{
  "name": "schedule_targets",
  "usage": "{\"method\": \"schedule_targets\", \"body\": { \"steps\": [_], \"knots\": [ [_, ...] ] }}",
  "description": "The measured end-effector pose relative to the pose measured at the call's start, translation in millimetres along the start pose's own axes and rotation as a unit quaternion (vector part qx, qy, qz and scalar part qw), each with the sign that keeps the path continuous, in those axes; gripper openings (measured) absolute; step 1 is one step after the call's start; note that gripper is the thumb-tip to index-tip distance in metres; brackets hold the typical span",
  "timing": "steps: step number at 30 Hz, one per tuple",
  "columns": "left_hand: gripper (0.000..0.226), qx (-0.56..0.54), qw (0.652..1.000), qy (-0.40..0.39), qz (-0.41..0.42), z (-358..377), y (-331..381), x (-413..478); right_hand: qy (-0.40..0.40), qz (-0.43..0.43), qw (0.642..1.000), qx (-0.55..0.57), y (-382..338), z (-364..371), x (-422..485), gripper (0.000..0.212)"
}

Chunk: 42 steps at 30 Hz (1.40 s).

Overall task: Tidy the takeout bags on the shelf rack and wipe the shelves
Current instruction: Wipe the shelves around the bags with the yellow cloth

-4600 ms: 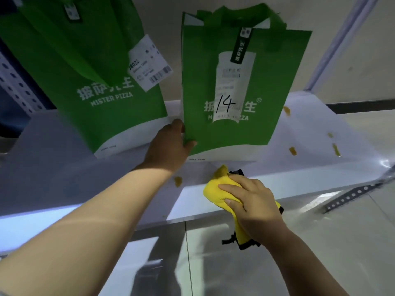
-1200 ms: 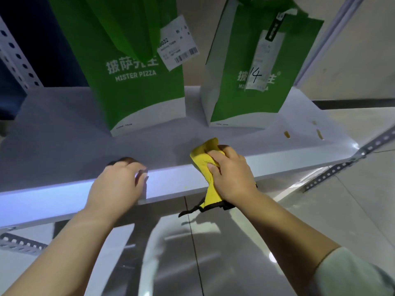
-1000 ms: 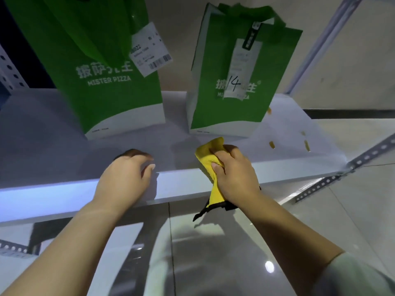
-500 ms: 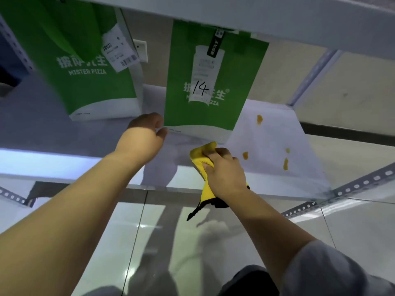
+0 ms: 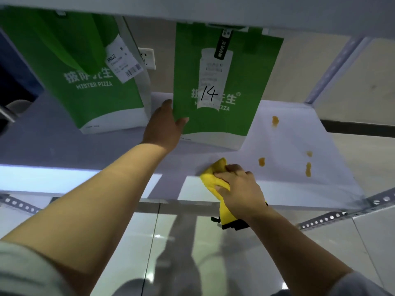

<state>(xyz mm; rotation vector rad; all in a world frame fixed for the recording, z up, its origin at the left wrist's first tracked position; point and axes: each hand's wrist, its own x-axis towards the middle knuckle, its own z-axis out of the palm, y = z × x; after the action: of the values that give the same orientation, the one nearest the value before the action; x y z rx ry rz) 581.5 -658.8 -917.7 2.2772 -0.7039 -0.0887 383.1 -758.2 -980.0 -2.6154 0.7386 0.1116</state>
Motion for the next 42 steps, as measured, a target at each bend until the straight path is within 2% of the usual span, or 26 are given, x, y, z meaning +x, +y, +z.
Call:
{"method": "schedule_targets", "body": {
  "steps": [3, 5, 9, 13, 19, 28, 42],
  "knots": [
    [0.039, -0.037, 0.999, 0.005, 0.018, 1.5, 0.1, 10.3, 0.003, 0.01, 1.0, 0.019, 0.2, 0.2, 0.4, 0.036],
    [0.035, -0.025, 1.0, 0.001, 0.006, 1.2, -1.8, 14.0, 0.005, 0.013, 1.0, 0.024, -1.1, 0.1, 0.7, 0.036],
    [0.02, -0.001, 0.999, -0.016, 0.033, 0.8, -5.7, 14.8, 0.008, 0.022, 0.999, 0.027, -2.4, -0.1, 1.1, 0.036],
    [0.018, 0.018, 0.998, 0.021, 0.058, -3.0, -10.3, 13.9, 0.013, 0.037, 0.999, 0.026, -7.0, 1.3, -0.3, 0.036],
    [0.008, 0.065, 0.995, 0.062, 0.051, -29.7, -42.8, 19.3, 0.024, 0.057, 0.998, 0.026, -17.9, 1.3, 0.7, 0.035],
    [0.012, 0.102, 0.991, 0.077, 0.041, -48.3, -68.1, 22.0, 0.036, 0.093, 0.994, 0.033, -32.0, 6.6, 7.8, 0.043],
    [0.012, 0.088, 0.991, 0.103, -0.002, -75.3, -100.8, 24.0, 0.063, 0.057, 0.996, 0.005, -55.9, 15.7, 47.0, 0.053]
  ]
}}
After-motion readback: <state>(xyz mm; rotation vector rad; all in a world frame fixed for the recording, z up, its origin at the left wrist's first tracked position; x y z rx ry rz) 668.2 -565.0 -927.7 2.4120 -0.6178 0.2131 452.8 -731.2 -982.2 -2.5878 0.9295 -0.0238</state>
